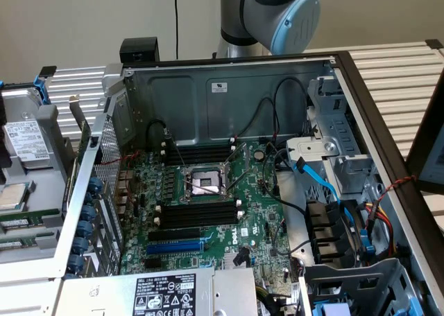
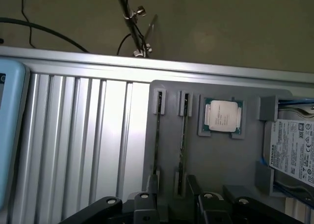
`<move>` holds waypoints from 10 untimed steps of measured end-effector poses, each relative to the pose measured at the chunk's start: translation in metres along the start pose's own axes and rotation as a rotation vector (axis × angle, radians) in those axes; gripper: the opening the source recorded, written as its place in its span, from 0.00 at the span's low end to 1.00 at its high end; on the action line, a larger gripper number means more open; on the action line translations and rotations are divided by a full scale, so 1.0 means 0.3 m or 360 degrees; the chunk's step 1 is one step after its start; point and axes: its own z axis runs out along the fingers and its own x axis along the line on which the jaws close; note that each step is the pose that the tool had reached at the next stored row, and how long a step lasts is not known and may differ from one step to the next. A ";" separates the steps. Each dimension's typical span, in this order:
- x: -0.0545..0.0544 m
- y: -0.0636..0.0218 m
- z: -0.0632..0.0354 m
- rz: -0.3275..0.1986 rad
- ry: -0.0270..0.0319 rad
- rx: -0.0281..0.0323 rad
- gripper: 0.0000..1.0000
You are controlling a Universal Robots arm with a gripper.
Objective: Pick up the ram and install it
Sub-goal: 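Pick up the ram and move it above insertion slot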
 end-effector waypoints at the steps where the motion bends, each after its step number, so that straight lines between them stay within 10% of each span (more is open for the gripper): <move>1: 0.000 0.000 0.006 0.0000 -0.00001 0.00001 0.36; 10: 0.002 -0.002 0.060 0.0000 0.00008 0.00000 0.36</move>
